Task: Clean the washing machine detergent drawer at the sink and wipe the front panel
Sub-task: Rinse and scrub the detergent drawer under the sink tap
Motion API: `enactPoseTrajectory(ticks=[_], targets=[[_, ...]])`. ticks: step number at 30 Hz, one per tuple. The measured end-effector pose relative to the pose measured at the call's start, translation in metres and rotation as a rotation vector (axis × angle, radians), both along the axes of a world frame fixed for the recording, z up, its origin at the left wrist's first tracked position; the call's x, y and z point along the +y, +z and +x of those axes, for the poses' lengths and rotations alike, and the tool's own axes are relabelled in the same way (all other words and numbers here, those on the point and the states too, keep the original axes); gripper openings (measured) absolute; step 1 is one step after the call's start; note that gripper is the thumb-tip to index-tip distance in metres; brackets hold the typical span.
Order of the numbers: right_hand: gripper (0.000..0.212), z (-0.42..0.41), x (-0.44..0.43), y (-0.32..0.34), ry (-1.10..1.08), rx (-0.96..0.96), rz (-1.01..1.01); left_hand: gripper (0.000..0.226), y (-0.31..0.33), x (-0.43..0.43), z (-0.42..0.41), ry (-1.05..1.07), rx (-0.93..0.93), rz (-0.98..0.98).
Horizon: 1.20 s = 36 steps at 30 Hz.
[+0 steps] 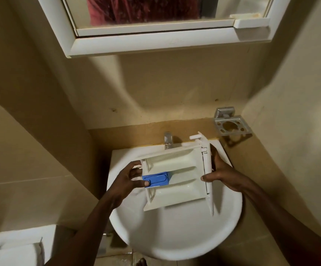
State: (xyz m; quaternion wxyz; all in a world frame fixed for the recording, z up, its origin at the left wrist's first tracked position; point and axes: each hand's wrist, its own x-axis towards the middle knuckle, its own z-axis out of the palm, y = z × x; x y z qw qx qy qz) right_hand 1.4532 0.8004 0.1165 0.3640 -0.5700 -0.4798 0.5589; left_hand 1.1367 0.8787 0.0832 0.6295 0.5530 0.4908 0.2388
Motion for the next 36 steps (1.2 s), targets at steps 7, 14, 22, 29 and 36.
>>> enactPoseTrajectory(ticks=[7,14,22,29,36], targets=[[0.106,-0.004,0.003,0.000,-0.055,-0.099,0.077,0.069,-0.007,-0.006,0.004,0.039,0.139,0.240],[0.100,-0.008,0.004,0.019,-0.095,-0.214,0.230,0.063,-0.002,-0.013,0.015,0.074,0.197,0.454],[0.094,-0.011,-0.004,0.025,-0.127,-0.299,0.348,0.062,0.003,-0.019,0.020,0.104,0.305,0.624],[0.088,-0.018,-0.007,0.038,-0.084,-0.322,0.461,0.058,0.004,-0.024,0.020,0.112,0.271,0.681],[0.093,-0.016,-0.016,0.043,-0.101,-0.400,0.569,0.053,0.014,-0.027,0.023,0.114,0.248,0.764]])
